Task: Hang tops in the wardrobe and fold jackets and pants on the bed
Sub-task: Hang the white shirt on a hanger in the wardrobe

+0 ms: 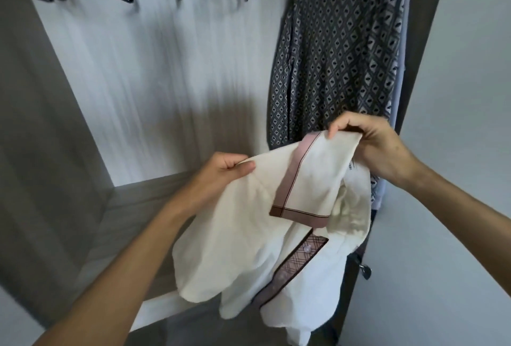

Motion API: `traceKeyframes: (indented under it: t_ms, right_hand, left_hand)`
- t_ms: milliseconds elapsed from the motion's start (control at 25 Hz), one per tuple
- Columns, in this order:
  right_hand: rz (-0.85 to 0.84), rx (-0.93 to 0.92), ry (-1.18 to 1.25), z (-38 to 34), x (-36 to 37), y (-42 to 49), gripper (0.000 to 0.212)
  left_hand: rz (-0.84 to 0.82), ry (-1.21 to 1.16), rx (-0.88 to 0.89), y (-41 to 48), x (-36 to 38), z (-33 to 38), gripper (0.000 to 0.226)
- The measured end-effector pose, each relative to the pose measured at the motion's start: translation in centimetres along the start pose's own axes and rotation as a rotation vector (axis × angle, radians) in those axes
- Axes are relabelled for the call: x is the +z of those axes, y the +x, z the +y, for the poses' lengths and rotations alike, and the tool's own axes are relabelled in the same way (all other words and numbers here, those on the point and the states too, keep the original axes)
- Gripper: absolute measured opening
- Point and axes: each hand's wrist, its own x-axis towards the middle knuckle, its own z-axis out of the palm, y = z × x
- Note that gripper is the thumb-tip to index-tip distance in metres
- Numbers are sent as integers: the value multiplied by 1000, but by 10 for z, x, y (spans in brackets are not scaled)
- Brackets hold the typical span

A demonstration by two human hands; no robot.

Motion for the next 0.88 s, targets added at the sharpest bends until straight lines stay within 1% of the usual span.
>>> traceKeyframes:
  t_ms: [80,120,200,240,280,360,440,520,560,640,720,760,800,880]
  right_hand:
    - [-4,26,-25,6,-5,4,45]
    - [12,1,-85,8,-4,5,41]
    - [53,-130,-278,12,9,-2,29]
    - [62,-216,-358,14,23,-10,29]
    - [57,-298,-390,15,39,-17,35]
    - [39,-395,-343,19,67,-28,48]
    - [28,-431,-268,24,79,-31,46]
    - [33,-420,-200,25,82,-29,39]
    - [58,-381,-161,23,81,-27,38]
    - [143,-274,-69,16,79,-17,45]
    - [186,-204,-19,7,78,-4,49]
    - [178,-195,-11,3,78,2,48]
    - [160,-195,-4,-1,78,7,47]
    - [135,-202,3,-5,76,13,44]
  left_hand:
    - [44,-45,-15,2,-3,10,33]
    - [78,-93,-50,3,-2,17,27]
    - [134,-148,-86,5,2,30,25]
    - [133,-140,-90,6,3,36,26]
    - [125,-116,-87,7,5,41,27]
    - [125,-72,-85,7,7,48,28]
    - [154,-67,-97,3,5,52,29]
    - [176,-62,-121,-4,-4,51,29]
    - [180,-61,-140,-8,-9,50,30]
    - [249,-25,-164,-13,-21,43,31]
    - [364,167,-143,-16,-29,30,25]
    - [419,276,-110,-19,-30,22,19]
    - [465,333,-55,-22,-27,15,15]
    - [485,279,91,-26,-14,6,10]
